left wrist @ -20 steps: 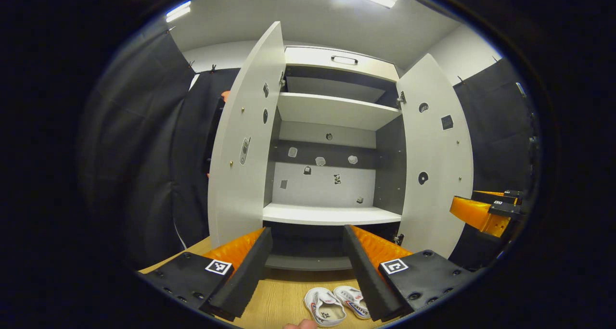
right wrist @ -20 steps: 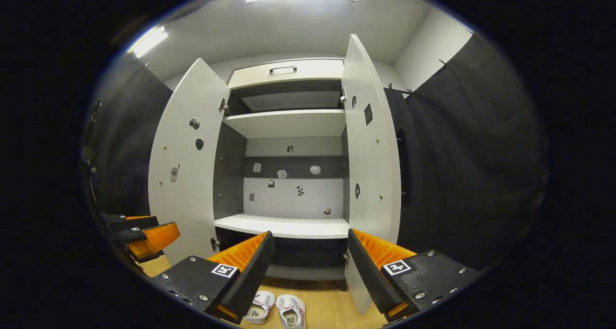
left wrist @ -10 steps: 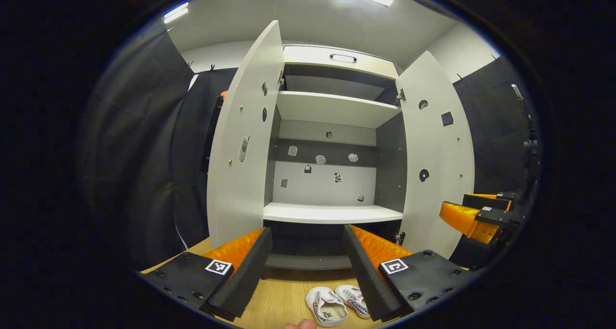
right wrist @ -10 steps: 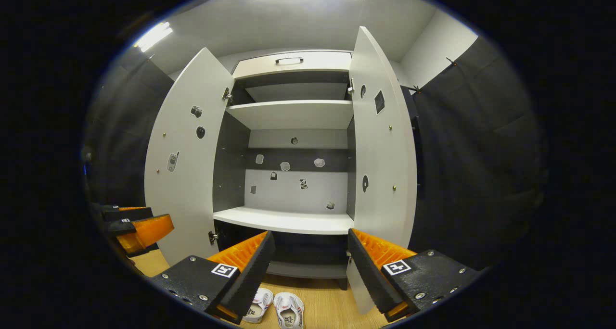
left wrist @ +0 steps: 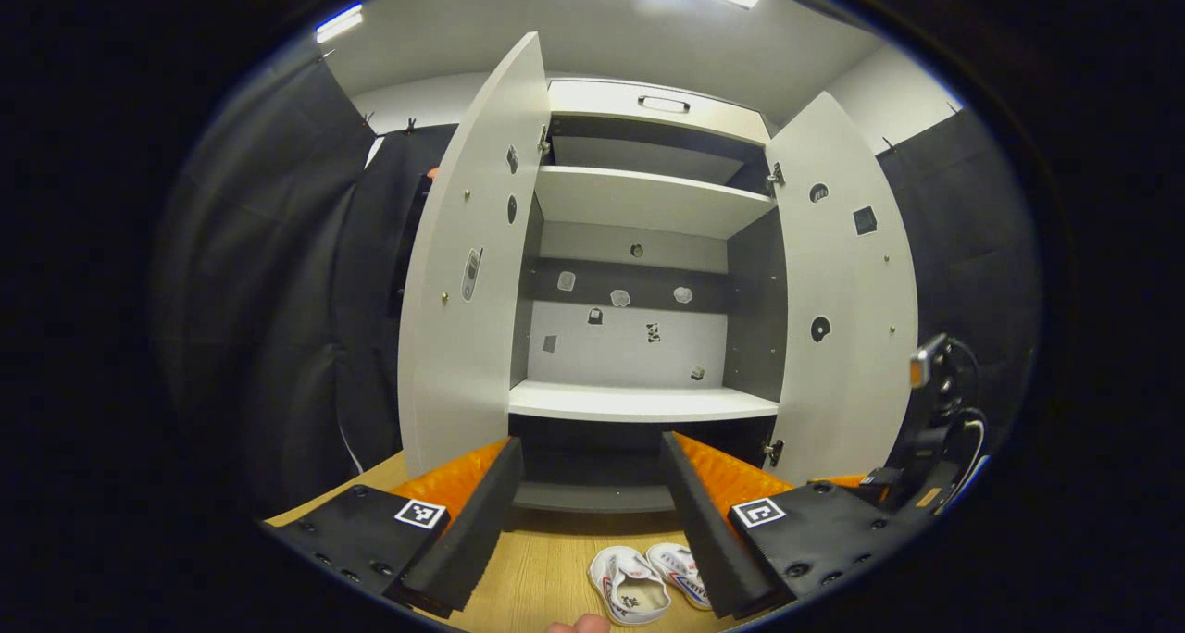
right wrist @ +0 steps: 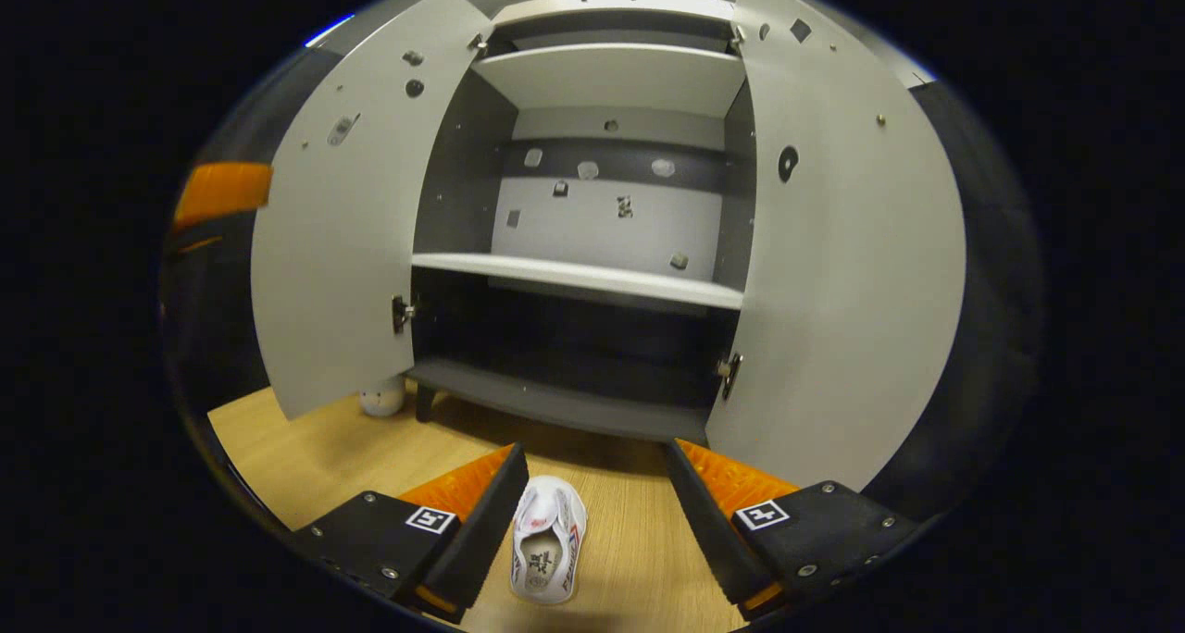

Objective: Grab one shoe with the right hand and put it into the shoe cabinet, grab the other shoe with the left hand and put it into the shoe cabinet; then close the right door with the right hand and the left door with the left hand.

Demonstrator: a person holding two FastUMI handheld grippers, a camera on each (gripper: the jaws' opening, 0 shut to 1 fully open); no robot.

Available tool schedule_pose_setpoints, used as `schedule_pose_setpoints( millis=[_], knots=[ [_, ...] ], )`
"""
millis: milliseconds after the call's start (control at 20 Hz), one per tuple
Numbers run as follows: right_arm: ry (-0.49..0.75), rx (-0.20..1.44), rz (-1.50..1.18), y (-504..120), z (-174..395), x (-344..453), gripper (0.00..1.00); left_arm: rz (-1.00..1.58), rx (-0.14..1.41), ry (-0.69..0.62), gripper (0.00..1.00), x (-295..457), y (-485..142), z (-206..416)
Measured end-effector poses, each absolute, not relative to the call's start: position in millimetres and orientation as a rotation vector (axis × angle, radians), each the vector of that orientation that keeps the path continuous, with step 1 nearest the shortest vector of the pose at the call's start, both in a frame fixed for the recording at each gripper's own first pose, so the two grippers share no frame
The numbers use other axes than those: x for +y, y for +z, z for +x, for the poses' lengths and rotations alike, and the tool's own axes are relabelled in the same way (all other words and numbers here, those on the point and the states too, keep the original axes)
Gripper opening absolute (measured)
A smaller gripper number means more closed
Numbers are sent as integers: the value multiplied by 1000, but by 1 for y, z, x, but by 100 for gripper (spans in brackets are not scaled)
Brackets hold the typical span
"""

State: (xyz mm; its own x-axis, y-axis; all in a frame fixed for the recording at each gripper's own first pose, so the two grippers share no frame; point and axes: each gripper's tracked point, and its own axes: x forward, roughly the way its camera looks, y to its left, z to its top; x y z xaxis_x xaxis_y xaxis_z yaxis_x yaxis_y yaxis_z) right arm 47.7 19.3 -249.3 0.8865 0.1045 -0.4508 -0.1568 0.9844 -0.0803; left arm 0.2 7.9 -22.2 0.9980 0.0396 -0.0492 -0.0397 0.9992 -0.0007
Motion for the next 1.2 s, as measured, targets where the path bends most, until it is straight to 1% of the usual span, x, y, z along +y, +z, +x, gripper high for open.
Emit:
schedule_pose_setpoints(
  millis=[150,250,450,650,850,950,1050,1100,1150,1200],
  knots=[
    [132,589,-84,-308,34,16,94,-1,58,50,96,11,-26,-2],
    [125,635,-118,-335,31,10,94,1,67,59,96,13,-29,-2],
    [153,744,-169,-384,28,8,94,-7,80,59,96,12,-32,-3],
    [158,768,-199,-408,50,6,94,-2,91,61,96,10,-34,-4],
    [157,779,-158,-427,73,6,92,7,100,66,96,9,-36,-7],
    [181,782,-132,-434,79,10,88,9,113,66,96,7,-40,-8],
    [207,774,-120,-437,83,17,79,15,125,68,96,6,-43,-9],
    [213,768,-126,-437,84,20,71,20,130,68,96,6,-43,-8],
    [222,765,-127,-438,84,24,67,25,136,67,96,4,-46,-9],
    [227,765,-127,-439,84,27,58,30,141,66,97,3,-46,-10]
  ],
)
